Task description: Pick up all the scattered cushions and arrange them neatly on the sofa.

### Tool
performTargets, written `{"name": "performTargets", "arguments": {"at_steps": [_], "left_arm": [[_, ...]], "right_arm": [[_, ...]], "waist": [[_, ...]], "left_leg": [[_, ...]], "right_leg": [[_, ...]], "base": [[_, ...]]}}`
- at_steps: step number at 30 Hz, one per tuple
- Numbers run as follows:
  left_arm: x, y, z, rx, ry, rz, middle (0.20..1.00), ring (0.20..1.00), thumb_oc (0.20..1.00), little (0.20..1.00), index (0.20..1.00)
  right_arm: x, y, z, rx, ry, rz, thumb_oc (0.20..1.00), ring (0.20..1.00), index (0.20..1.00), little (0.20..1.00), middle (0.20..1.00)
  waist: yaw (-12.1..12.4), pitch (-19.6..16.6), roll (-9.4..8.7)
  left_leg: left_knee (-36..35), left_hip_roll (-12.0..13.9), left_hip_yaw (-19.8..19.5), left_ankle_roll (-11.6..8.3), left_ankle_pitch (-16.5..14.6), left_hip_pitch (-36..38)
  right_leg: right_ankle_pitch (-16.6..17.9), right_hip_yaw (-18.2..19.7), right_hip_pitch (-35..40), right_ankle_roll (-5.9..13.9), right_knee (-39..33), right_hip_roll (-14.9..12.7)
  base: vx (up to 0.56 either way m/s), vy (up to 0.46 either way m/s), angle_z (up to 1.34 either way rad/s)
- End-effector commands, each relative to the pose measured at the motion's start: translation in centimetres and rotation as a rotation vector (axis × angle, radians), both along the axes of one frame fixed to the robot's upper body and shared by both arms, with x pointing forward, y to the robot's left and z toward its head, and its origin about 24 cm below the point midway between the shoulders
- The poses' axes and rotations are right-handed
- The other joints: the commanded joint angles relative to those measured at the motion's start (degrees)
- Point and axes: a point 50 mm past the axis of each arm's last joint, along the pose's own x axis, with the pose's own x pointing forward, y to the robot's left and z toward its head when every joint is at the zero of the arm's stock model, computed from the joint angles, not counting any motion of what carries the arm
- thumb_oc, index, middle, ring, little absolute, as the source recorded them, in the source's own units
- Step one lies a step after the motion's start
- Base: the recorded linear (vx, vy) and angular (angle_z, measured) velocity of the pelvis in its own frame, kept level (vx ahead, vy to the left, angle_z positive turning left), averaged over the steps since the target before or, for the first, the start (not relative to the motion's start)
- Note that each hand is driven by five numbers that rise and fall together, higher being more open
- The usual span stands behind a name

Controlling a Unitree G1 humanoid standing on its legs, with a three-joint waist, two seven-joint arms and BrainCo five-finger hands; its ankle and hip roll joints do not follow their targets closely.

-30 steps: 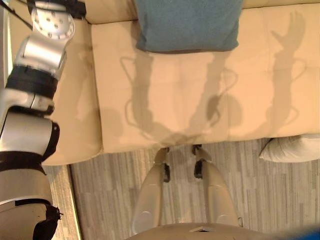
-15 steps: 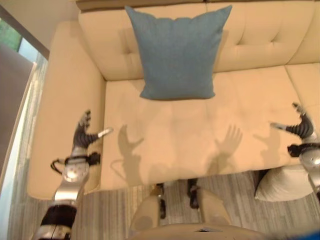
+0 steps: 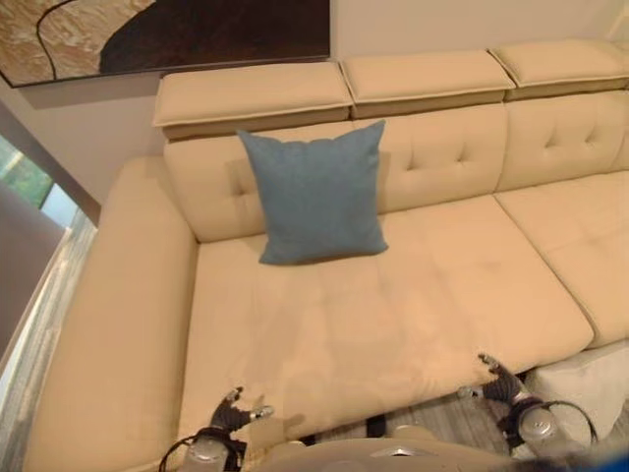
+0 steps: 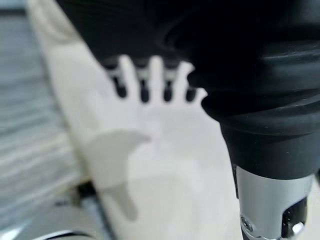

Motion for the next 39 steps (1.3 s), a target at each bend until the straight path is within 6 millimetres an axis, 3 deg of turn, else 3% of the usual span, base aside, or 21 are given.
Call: {"name": "performTargets", "arguments": {"at_steps": [1, 3, 4, 5, 7, 9, 12, 14, 15, 18, 20, 22, 23, 25, 26, 28, 32, 36, 37, 38, 39], "left_arm": [[1.9, 1.6, 0.8, 0.052, -0.046, 0.005, 1.0, 1.0, 1.0, 1.0, 1.0], [1.7, 1.3, 0.7, 0.045, -0.037, -0.003, 1.0, 1.0, 1.0, 1.0, 1.0], [1.8, 0.8, 0.5, 0.026, -0.037, 0.002, 1.0, 1.0, 1.0, 1.0, 1.0], [1.9, 0.8, 0.5, 0.026, -0.037, 0.002, 1.0, 1.0, 1.0, 1.0, 1.0], [2.1, -0.1, 0.3, -0.009, -0.047, 0.012, 1.0, 1.0, 1.0, 1.0, 1.0], [2.8, -1.0, 0.4, -0.031, -0.073, 0.019, 1.0, 1.0, 1.0, 1.0, 1.0], [4.1, -1.6, 0.7, -0.04, -0.099, -0.016, 1.0, 1.0, 1.0, 1.0, 1.0], [4.9, -1.5, 0.9, -0.011, -0.104, -0.07, 1.0, 1.0, 1.0, 1.0, 1.0], [5.8, -1.1, 1.3, 0.017, -0.117, -0.104, 1.0, 1.0, 1.0, 1.0, 1.0], [6.2, -0.8, 1.5, 0.038, -0.105, -0.151, 1.0, 1.0, 1.0, 1.0, 1.0], [6.0, -0.8, 1.4, 0.041, -0.093, -0.155, 1.0, 1.0, 1.0, 1.0, 1.0], [5.0, -0.9, 0.8, 0.043, -0.04, -0.178, 1.0, 1.0, 1.0, 1.0, 1.0], [5.0, -0.9, 0.8, 0.043, -0.04, -0.178, 1.0, 1.0, 1.0, 1.0, 1.0], [4.3, -0.8, 0.5, 0.048, -0.005, -0.183, 1.0, 1.0, 1.0, 1.0, 1.0], [4.3, -0.8, 0.5, 0.048, -0.005, -0.183, 1.0, 1.0, 1.0, 1.0, 1.0], [4.0, -0.7, 0.4, 0.049, 0.007, -0.167, 1.0, 1.0, 1.0, 1.0, 1.0], [4.3, -0.9, 0.3, 0.061, 0.021, -0.201, 1.0, 1.0, 1.0, 1.0, 1.0], [4.8, -1.4, 0.4, 0.052, 0.007, -0.215, 1.0, 1.0, 1.0, 1.0, 1.0], [5.1, -1.8, 0.5, 0.039, -0.01, -0.209, 1.0, 1.0, 1.0, 1.0, 1.0], [5.1, -1.8, 0.5, 0.039, -0.011, -0.209, 1.0, 1.0, 1.0, 1.0, 1.0], [5.5, -2.5, 0.5, 0.026, -0.029, -0.203, 1.0, 1.0, 1.0, 1.0, 1.0]], "right_arm": [[1.4, 0.0, 0.3, -0.006, -0.033, -0.018, 1.0, 1.0, 1.0, 1.0, 1.0], [1.3, 0.1, 0.1, -0.007, -0.025, -0.02, 1.0, 1.0, 1.0, 1.0, 1.0], [1.0, -0.1, -0.1, -0.009, -0.006, -0.034, 1.0, 1.0, 1.0, 1.0, 1.0], [1.1, 0.0, -0.1, -0.009, -0.006, -0.034, 1.0, 1.0, 1.0, 1.0, 1.0], [1.0, -0.3, -0.3, -0.028, 0.022, -0.042, 1.0, 1.0, 1.0, 1.0, 1.0], [1.4, -0.7, -0.2, -0.046, 0.025, -0.05, 1.0, 1.0, 1.0, 1.0, 1.0], [1.2, -0.7, -0.6, -0.049, 0.055, -0.084, 1.0, 1.0, 1.0, 1.0, 1.0], [0.8, 0.2, -1.3, -0.052, 0.102, -0.076, 1.0, 1.0, 1.0, 1.0, 1.0], [1.3, 0.7, -1.4, -0.044, 0.094, -0.081, 1.0, 1.0, 1.0, 1.0, 1.0], [0.8, 1.1, -1.8, -0.033, 0.111, -0.087, 1.0, 1.0, 1.0, 1.0, 1.0], [0.5, 1.3, -1.9, -0.027, 0.116, -0.09, 1.0, 1.0, 1.0, 1.0, 1.0], [-0.2, 1.3, -2.2, -0.021, 0.136, -0.105, 1.0, 1.0, 1.0, 1.0, 1.0], [-0.2, 1.3, -2.2, -0.021, 0.136, -0.106, 1.0, 1.0, 1.0, 1.0, 1.0], [-0.1, 1.7, -2.3, -0.015, 0.139, -0.093, 1.0, 1.0, 1.0, 1.0, 1.0], [-0.1, 1.7, -2.3, -0.014, 0.138, -0.093, 1.0, 1.0, 1.0, 1.0, 1.0], [0.3, 2.3, -2.3, -0.013, 0.132, -0.072, 1.0, 1.0, 1.0, 1.0, 1.0], [0.0, 2.5, -2.5, 0.001, 0.134, -0.091, 1.0, 1.0, 1.0, 1.0, 1.0], [-0.7, 2.3, -2.6, 0.011, 0.143, -0.124, 1.0, 1.0, 1.0, 1.0, 1.0], [-0.9, 2.1, -2.7, 0.006, 0.151, -0.138, 1.0, 1.0, 1.0, 1.0, 1.0], [-0.9, 2.1, -2.7, 0.006, 0.151, -0.138, 1.0, 1.0, 1.0, 1.0, 1.0], [-0.8, 2.0, -2.7, 0.0, 0.155, -0.146, 1.0, 1.0, 1.0, 1.0, 1.0]], "waist": [[-0.6, 2.2, -3.1], [-0.5, 2.5, -3.29], [-0.1, 3.8, -4.1], [-0.2, 3.6, -4.13], [-0.3, 4.0, -4.16], [-0.5, 3.6, -3.58], [-1.4, 3.6, -3.45], [-1.5, 4.8, -4.23], [-1.5, 6.3, -4.33], [-0.3, 7.1, -3.36], [-0.1, 6.7, -3.12], [1.0, 5.2, -2.78], [1.0, 5.1, -2.78], [3.1, 3.4, -3.66], [3.2, 3.3, -3.64], [4.5, 1.9, -4.37], [3.4, 1.5, -4.42], [1.9, 2.3, -4.52], [1.8, 3.7, -4.86], [1.8, 3.5, -4.86], [3.0, 4.7, -5.02]], "left_leg": [[3.3, 3.8, 1.8, -5.02, -1.3, 1.4], [5.5, 3.4, 0.8, -4.54, -2.6, 0.9], [12.6, 0.8, -2.5, -3.84, -7.2, 0.1], [12.7, 0.8, -2.6, -3.81, -7.1, -0.3], [18.2, -2.2, -6.6, -3.16, -9.9, 0.5], [16.6, -4.0, -10.2, -2.16, -12.0, 2.1], [11.2, -5.4, -9.8, -0.16, -13.8, 4.2], [7.5, -6.9, -6.7, 1.26, -13.0, 4.9], [7.6, -6.4, -4.8, 1.58, -12.1, 4.0], [7.1, -5.3, -1.9, 2.19, -10.5, 2.7], [6.4, -5.1, -1.1, 2.37, -9.8, 2.5], [6.3, -4.5, 2.1, 2.83, -9.0, 2.1], [6.3, -4.5, 2.1, 2.83, -8.9, 2.0], [7.0, -3.7, 7.9, 2.46, -8.0, 0.5], [7.0, -3.7, 8.0, 2.45, -7.9, 0.3], [5.8, -2.7, 13.2, 1.79, -6.3, -0.4], [5.7, -1.8, 14.2, 0.63, -5.1, -0.3], [9.9, -0.8, 13.9, 0.15, -6.1, -0.9], [14.8, 0.3, 11.3, -0.28, -7.2, -2.5], [14.8, 0.4, 11.3, -0.29, -7.1, -2.7], [16.2, -1.0, 2.6, -1.02, -7.4, -3.8]], "right_leg": [[0.2, 0.5, 9.4, 5.42, -10.0, -3.1], [0.5, 1.2, 8.8, 5.17, -9.6, -3.3], [1.6, 2.3, 7.3, 4.88, -8.2, -4.2], [1.7, 2.2, 7.1, 4.89, -8.1, -4.3], [3.5, 4.6, 4.6, 5.18, -7.3, -4.4], [4.2, 7.0, 2.8, 5.69, -6.4, -3.9], [6.2, 9.4, -0.3, 7.18, -4.7, -4.3], [11.5, 10.8, -4.5, 11.19, -6.0, -5.7], [12.1, 9.2, -6.7, 12.13, -5.7, -6.1], [7.2, 2.5, -4.9, 9.5, -0.1, -6.7], [5.7, 1.1, -4.1, 8.73, 2.4, -6.8], [1.0, -2.1, 0.2, 7.57, 6.9, -6.4], [1.1, -2.1, 0.1, 7.56, 6.8, -6.4], [-0.5, -7.3, 6.3, 7.82, 3.8, -7.3], [-0.4, -7.3, 6.2, 7.78, 3.6, -7.3], [-0.3, -9.6, 8.3, 8.32, -1.2, -7.0], [-0.6, -7.1, 9.7, 7.59, -5.5, -4.9], [-0.2, -3.8, 10.0, 6.45, -7.1, -4.0], [-0.3, -1.6, 10.3, 5.66, -7.5, -3.8], [-0.3, -1.6, 10.1, 5.62, -7.5, -3.7], [0.4, 0.7, 9.4, 5.38, -7.3, -3.4]], "base": [[-0.17, -0.023, 0.08], [-0.2, -0.007, 0.05], [-0.18, 0.009, 0.0], [-0.25, 0.034, -0.04], [-0.22, 0.139, -0.34], [-0.14, 0.184, -0.74], [-0.14, 0.224, -1.0], [-0.4, 0.311, -1.26], [-0.46, 0.211, -1.55], [-0.33, 0.129, -1.45], [-0.18, 0.088, -0.61], [-0.18, 0.078, -0.6], [-0.14, 0.017, -0.69], [-0.17, -0.015, -0.92], [-0.15, -0.033, -0.59], [-0.13, -0.07, -1.38], [-0.08, -0.143, -0.9], [-0.06, -0.088, -0.2], [-0.06, -0.041, -0.44], [-0.1, -0.043, -0.75], [-0.06, -0.018, -0.81]]}}
